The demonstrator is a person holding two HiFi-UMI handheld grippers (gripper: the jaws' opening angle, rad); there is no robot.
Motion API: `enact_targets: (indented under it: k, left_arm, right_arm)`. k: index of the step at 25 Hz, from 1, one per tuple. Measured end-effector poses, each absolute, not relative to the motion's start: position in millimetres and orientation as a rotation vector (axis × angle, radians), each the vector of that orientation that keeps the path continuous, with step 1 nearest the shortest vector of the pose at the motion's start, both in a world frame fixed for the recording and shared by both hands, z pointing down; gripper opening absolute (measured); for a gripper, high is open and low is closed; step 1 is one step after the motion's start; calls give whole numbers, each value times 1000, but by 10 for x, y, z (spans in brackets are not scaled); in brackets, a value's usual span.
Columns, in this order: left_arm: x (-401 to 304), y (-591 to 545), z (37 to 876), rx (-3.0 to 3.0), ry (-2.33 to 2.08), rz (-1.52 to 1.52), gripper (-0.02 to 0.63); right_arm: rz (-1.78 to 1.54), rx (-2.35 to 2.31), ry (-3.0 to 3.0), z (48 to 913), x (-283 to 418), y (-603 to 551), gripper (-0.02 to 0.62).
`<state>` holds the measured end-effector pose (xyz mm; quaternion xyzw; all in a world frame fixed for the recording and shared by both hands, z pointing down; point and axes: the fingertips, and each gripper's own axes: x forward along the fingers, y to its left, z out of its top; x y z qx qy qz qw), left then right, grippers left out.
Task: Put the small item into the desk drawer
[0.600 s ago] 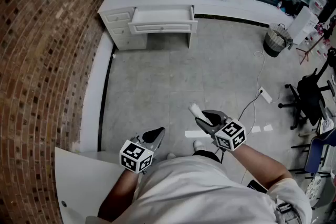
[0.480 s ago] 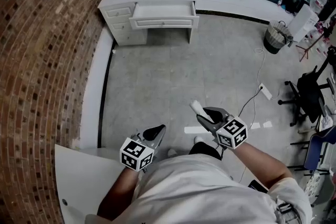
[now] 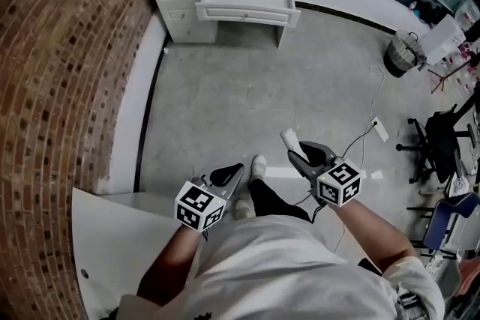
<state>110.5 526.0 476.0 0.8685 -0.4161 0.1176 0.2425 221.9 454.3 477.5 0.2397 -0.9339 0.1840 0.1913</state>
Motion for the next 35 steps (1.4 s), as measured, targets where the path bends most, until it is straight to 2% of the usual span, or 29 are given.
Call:
enact_targets:
  k: [10,20,35]
  left_arm:
    - [915,4407,4816,2324,-1155,380,5]
    - [1053,3169,4646,2345,-1184,417,5]
    - [948,2046,4656,2434,-1080,454,6]
  right_arm:
    - [548,661,-2651,4902,1976,3430,137]
    - [526,666,-2685,4894,2140,2192,137]
    - [580,784,-2666,4977,2016,1211,137]
